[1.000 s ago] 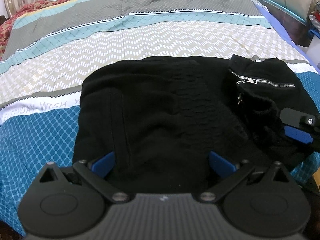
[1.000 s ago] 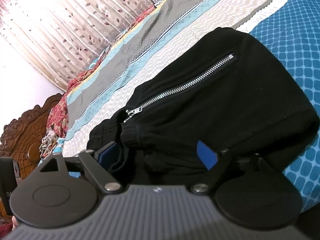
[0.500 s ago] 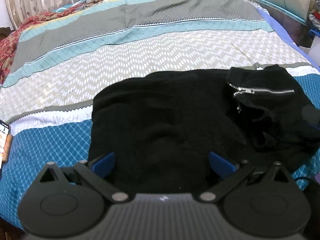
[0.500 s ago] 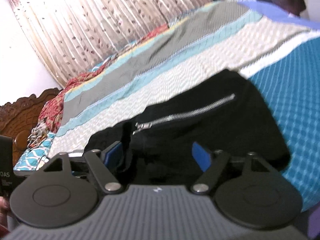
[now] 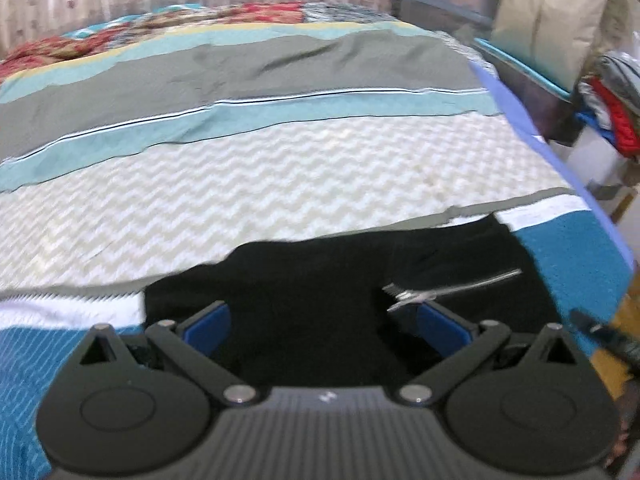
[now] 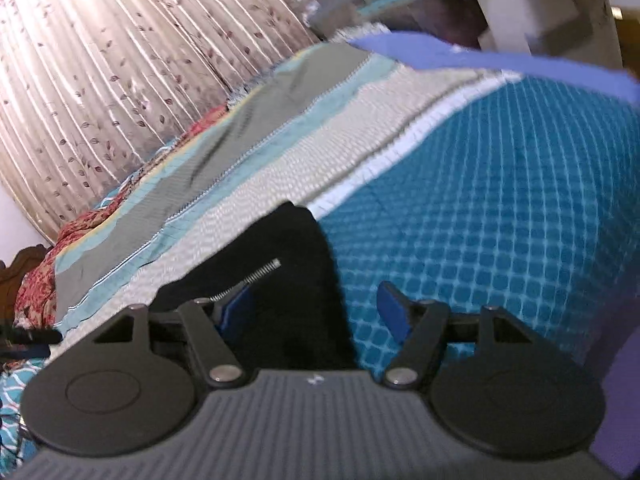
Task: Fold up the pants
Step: 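Grasp the pants end with the left gripper while the right gripper grasps beside it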
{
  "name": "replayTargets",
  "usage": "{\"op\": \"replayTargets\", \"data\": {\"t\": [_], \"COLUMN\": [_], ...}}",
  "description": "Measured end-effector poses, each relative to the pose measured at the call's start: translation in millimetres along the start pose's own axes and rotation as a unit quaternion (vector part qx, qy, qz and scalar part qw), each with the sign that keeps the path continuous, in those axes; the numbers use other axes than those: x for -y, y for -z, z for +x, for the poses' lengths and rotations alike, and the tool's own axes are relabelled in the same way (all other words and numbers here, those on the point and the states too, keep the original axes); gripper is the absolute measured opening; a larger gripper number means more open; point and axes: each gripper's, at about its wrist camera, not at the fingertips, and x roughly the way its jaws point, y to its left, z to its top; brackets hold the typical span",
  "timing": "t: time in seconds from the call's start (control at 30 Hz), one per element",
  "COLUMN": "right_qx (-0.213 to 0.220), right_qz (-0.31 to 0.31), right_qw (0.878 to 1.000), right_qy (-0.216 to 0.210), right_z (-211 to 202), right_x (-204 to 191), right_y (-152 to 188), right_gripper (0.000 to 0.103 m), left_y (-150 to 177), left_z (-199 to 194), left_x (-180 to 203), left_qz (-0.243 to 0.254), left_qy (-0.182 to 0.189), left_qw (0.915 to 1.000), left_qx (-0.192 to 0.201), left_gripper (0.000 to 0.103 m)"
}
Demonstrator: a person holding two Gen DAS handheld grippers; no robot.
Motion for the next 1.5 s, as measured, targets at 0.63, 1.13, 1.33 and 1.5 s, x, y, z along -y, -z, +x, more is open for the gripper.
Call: {"op": "replayTargets", "data": {"t": [0.63,1.13,1.33,1.5], "right_qx": [0.022,0.025,-0.029,-0.084], "right_qz": [-0.282,-0.334,-0.308,-0.284], "right_qw": [0.957,0.928,0.920,0.910], "right_qy": [-0.065,-0.163,-0.241,-0.291], "right_z": [-12.1,-36.8,-23.4,-6.1], "right_x": [-121.5,-174.8,-211.4,-247.2], "right_y": [33.3,43.9,33.8,35.0], "right_gripper": [0.016,0.016,0.016,0.016], "left_y": [-60.6,-55.6,-62.4,-51.6], "left_z": [66.1,31.6,4.1,-6.2], "left_x": [177.4,55.9,-12.4,-72.2], "left_qz": [0.188,0.095,0.035,-0.009], "left_qy": [0.052,0.054,0.069,0.054], "left_qw": [0.9789,0.9933,0.9969,0.9985], "left_qx": [-0.063,-0.037,-0.013,-0.003], "left_gripper": [0.103,0.015,0.016,0.016]}}
